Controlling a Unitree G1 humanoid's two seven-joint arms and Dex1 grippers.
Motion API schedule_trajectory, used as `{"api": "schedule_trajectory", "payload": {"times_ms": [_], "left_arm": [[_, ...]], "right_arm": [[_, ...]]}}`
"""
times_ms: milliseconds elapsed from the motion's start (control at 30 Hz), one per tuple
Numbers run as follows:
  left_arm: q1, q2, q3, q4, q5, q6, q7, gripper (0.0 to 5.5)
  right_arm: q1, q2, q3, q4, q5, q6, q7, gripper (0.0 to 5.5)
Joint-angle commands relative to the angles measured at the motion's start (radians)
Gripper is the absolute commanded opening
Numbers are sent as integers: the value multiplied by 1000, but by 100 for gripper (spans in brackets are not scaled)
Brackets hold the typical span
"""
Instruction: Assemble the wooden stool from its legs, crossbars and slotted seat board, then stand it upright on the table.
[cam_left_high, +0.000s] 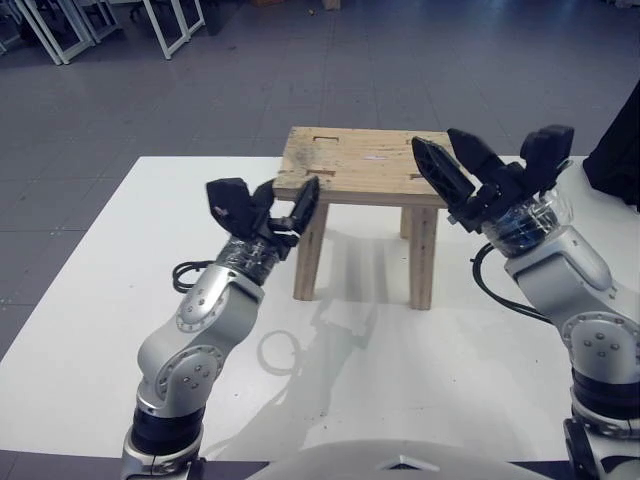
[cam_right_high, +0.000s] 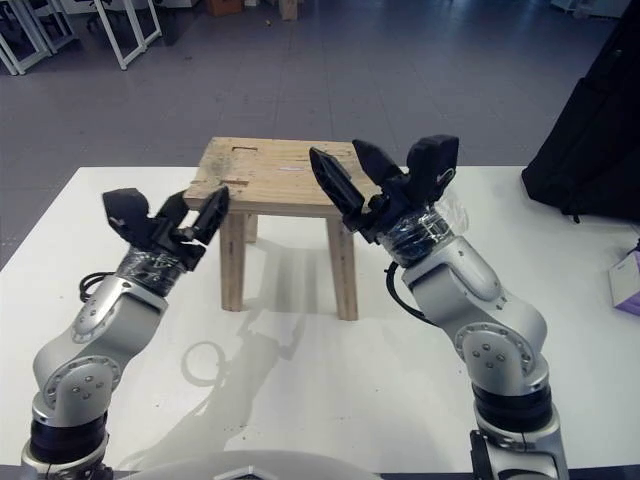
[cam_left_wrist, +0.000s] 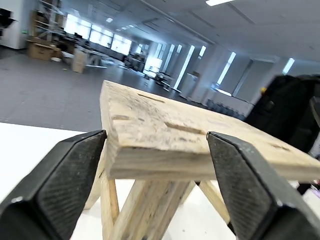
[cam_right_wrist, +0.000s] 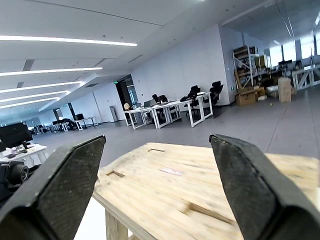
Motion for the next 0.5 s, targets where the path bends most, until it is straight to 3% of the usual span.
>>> {"api": "schedule_trajectory", "payload": {"times_ms": [33, 367, 500], "left_arm": [[11, 9, -32, -18, 68, 31, -60, 368], [22, -67, 31, 31, 216, -55, -105, 368], [14, -70, 116, 27, 288, -195, -185, 368]], "right_arm": [[-10, -24, 30, -32, -91, 27, 79, 384], [101, 77, 104, 41, -433, -91, 164, 384], [55, 193, -2, 144, -554, -217, 57, 384]]}}
